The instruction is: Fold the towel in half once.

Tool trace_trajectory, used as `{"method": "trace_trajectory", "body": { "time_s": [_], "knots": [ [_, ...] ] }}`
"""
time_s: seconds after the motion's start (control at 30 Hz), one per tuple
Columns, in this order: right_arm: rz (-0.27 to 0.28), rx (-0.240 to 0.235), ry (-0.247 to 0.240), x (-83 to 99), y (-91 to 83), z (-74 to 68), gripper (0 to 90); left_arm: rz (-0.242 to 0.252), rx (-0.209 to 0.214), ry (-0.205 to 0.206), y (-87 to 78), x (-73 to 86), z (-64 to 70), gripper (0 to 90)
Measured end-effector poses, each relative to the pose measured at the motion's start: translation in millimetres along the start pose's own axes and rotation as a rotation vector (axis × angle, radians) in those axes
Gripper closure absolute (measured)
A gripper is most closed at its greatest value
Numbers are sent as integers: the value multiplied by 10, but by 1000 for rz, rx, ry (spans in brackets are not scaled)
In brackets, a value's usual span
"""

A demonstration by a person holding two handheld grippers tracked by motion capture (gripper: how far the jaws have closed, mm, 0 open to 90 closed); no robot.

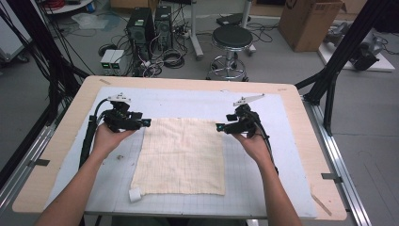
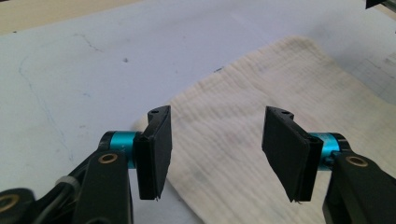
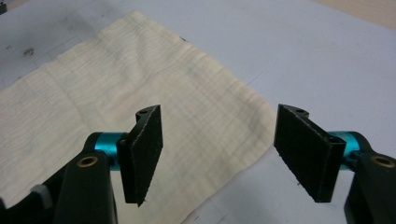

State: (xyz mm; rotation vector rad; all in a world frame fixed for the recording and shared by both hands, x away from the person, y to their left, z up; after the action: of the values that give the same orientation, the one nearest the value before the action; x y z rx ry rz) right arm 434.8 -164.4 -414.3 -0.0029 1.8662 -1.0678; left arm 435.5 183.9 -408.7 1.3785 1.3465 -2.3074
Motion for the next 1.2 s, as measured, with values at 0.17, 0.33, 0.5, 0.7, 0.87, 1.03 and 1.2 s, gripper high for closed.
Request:
{"method": "trace_trajectory", "body": {
  "time_s": [0.17,0.33,0.5,0.7,0.87,1.03,1.2],
  "knots": [
    [9,22,39,-38,86,140,386,15,-21,-61,102,16,-155,486],
    [-27,51,92,46,224,281,456,7,-68,-103,245,73,-263,483],
    [-54,73,117,99,393,335,523,-14,-100,-139,410,132,-325,535],
    [-64,83,150,151,551,386,580,-55,-135,-163,601,223,-353,570],
    [-94,108,160,200,606,431,618,-65,-136,-175,691,258,-350,590],
    [-84,86,175,199,647,421,710,-62,-152,-166,706,256,-349,681],
    [-94,82,156,189,694,372,850,-69,-148,-156,709,259,-342,809]
  ]
}}
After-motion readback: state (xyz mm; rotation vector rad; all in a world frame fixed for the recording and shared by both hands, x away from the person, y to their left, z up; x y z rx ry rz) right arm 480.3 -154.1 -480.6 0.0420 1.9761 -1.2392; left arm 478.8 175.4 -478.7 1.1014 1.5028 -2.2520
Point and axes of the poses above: each handheld gripper's, and its own axes: y roughly forward along the jaws, x roughly out of its underside, z roughly to its right, the point moved 6 cm from there along y, roughly forward along the jaws, and after that the axes turned 2 degrees about -z, right-handed, at the moved point
